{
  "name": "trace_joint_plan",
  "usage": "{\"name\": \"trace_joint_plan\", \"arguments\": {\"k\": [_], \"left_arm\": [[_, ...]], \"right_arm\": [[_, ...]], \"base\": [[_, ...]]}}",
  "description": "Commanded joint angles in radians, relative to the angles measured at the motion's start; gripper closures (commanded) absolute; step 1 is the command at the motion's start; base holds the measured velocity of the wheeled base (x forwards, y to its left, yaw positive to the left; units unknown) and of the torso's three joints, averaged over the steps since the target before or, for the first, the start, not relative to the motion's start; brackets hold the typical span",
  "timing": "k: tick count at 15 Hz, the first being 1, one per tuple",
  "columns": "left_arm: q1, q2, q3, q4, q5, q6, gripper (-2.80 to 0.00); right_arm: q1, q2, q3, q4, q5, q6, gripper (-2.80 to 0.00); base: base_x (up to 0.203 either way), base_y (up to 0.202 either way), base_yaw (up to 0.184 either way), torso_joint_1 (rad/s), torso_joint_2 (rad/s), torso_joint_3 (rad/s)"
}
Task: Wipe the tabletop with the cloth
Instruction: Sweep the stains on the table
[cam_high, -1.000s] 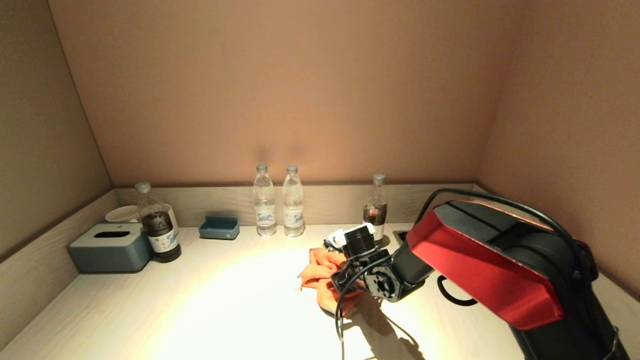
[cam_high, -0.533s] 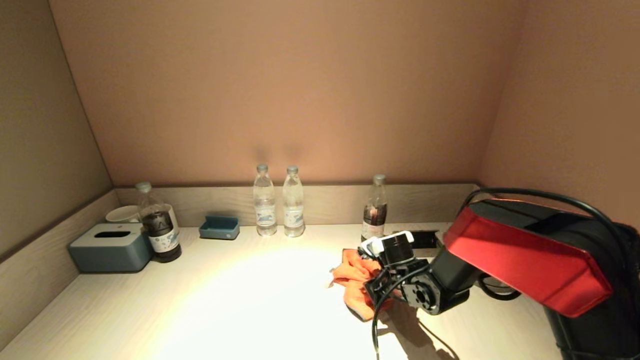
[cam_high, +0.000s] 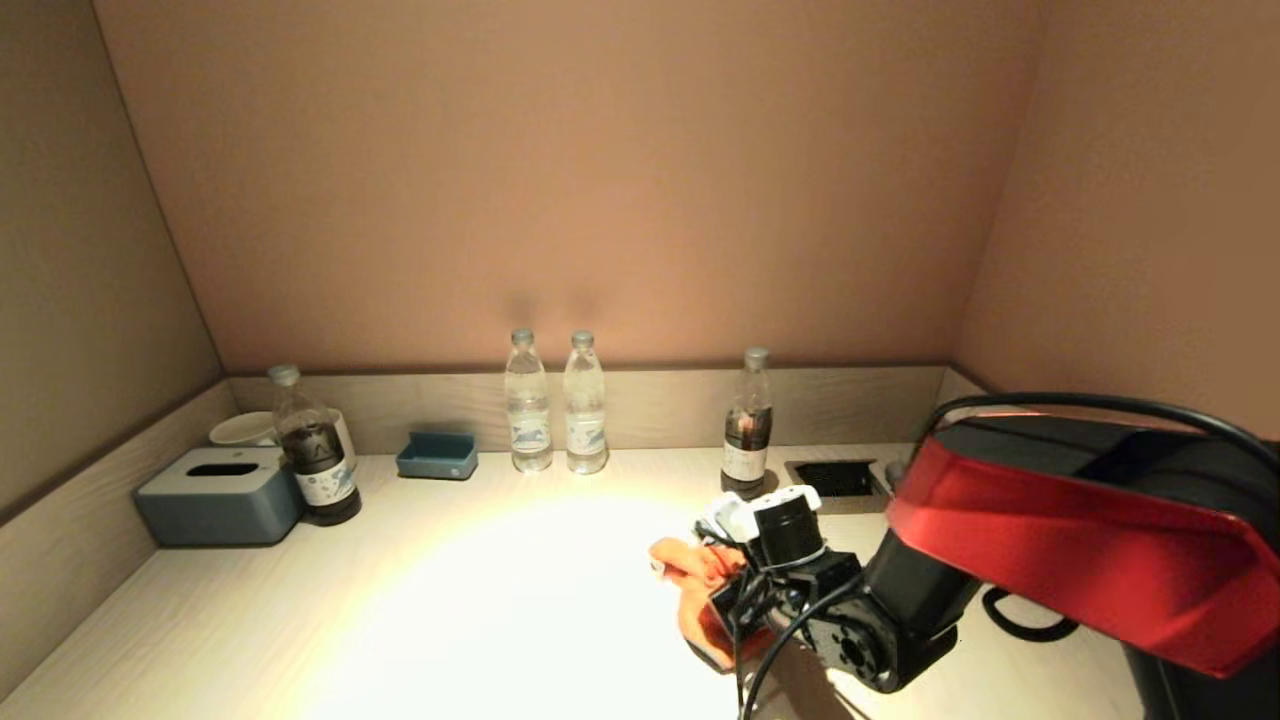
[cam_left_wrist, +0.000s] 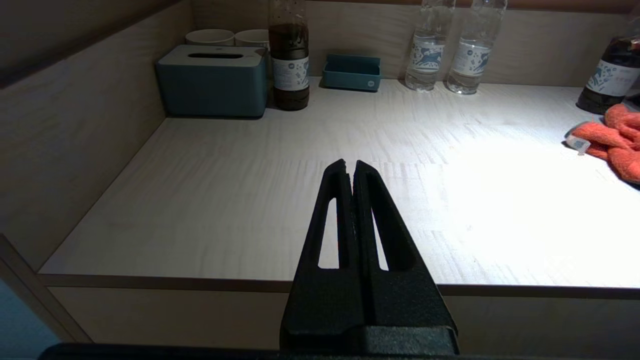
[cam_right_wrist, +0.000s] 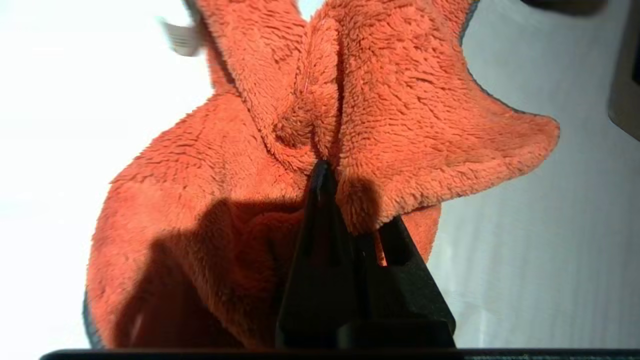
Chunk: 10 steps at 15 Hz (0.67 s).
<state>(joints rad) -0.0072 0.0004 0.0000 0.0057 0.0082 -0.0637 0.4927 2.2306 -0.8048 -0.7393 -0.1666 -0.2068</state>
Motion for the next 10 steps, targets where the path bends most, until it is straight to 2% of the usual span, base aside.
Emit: {"name": "trace_joint_plan", "arguments": {"k": [1, 4, 6, 8, 10], "left_arm": [[0.0, 0.0, 0.0, 0.0, 0.001, -0.001, 0.0], [0.0, 0.0, 0.0, 0.0, 0.001, -0.001, 0.0], [0.0, 0.0, 0.0, 0.0, 0.001, -0.001, 0.0], [0.0, 0.0, 0.0, 0.0, 0.001, -0.001, 0.0], [0.0, 0.0, 0.0, 0.0, 0.001, -0.001, 0.0]], "right_arm": [[0.071, -0.007, 0.012, -0.03, -0.003, 0.0, 0.0], [0.117, 0.004, 0.003, -0.031, -0.01, 0.001, 0.0], [0.118, 0.005, 0.002, -0.031, -0.01, 0.001, 0.0], [0.173, 0.02, -0.032, -0.029, -0.011, 0.003, 0.0], [0.188, 0.029, -0.051, -0.029, -0.011, 0.003, 0.0]], "base": [[0.0, 0.0, 0.0, 0.0, 0.0, 0.0], [0.0, 0.0, 0.0, 0.0, 0.0, 0.0], [0.0, 0.0, 0.0, 0.0, 0.0, 0.0], [0.0, 0.0, 0.0, 0.0, 0.0, 0.0], [0.0, 0.0, 0.0, 0.0, 0.0, 0.0]]}}
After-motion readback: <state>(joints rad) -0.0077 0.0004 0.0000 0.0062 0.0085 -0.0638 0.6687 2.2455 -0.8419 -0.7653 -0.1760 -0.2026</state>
